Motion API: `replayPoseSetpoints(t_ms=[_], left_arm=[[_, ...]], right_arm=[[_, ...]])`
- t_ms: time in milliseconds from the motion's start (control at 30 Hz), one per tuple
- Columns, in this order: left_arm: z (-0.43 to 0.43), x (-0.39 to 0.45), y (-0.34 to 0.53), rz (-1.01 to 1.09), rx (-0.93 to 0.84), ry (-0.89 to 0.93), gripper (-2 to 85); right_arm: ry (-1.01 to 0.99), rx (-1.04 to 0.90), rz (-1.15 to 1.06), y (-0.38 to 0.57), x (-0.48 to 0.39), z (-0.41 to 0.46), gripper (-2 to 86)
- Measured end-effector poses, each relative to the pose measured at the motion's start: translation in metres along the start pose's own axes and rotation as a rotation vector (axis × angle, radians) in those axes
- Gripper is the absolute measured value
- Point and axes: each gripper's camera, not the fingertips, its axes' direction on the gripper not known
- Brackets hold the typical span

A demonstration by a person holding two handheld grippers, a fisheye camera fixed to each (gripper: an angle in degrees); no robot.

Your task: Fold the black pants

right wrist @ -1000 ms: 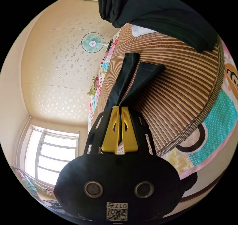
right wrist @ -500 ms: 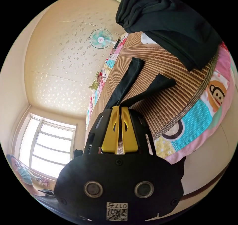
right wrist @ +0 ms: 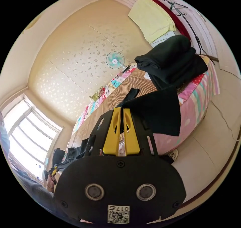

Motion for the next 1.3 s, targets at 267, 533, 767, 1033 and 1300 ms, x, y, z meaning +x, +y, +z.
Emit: replayPoseSetpoints(t_ms=[267,533,767,1033,1300], left_arm=[[0.075,0.05,-0.079,0.022,0.163,-0.025,3.3],[0.149,0.083,-0.132,0.19,0.205,-0.229,7.6],[0.114,0.058,-0.051,0.171,0.192,-0.542,13.4],[0.122,0.014,-0.064,0.026,0.105,-0.451,15.9],[0.124,-0.032,-0.098,-0.047,0.077,-0.223,13.4]], right_arm=[[0.174,-0.185,0.015,-0.136,-0.086,0.204,3.9],[0.411,-0.393,0.035,-0.184,-0.104,0.379,17.0],[0.27,-0.46,0.148,-0.089,-0.024,0.389,14.4],[0.14,-0.561,0.086,-0.079,-0.013,0.433,4.3],[0.333,-0.446,-0.017,-0.021,-0.022,0.316,2.8]])
